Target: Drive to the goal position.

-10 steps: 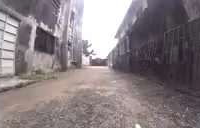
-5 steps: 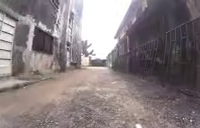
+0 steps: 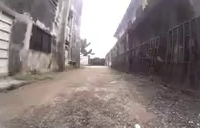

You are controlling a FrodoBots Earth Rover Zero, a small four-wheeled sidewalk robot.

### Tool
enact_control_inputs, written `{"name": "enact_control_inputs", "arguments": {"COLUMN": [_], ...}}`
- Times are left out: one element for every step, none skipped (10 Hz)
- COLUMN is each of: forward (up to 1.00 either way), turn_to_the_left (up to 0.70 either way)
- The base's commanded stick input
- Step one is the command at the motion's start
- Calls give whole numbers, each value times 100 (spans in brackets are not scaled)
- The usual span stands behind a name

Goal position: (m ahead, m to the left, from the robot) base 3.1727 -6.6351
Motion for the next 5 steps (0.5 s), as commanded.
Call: {"name": "enact_control_inputs", "arguments": {"forward": [30, 30, 30, 30, 30], "turn_to_the_left": [0, 0, 0, 0, 0]}}
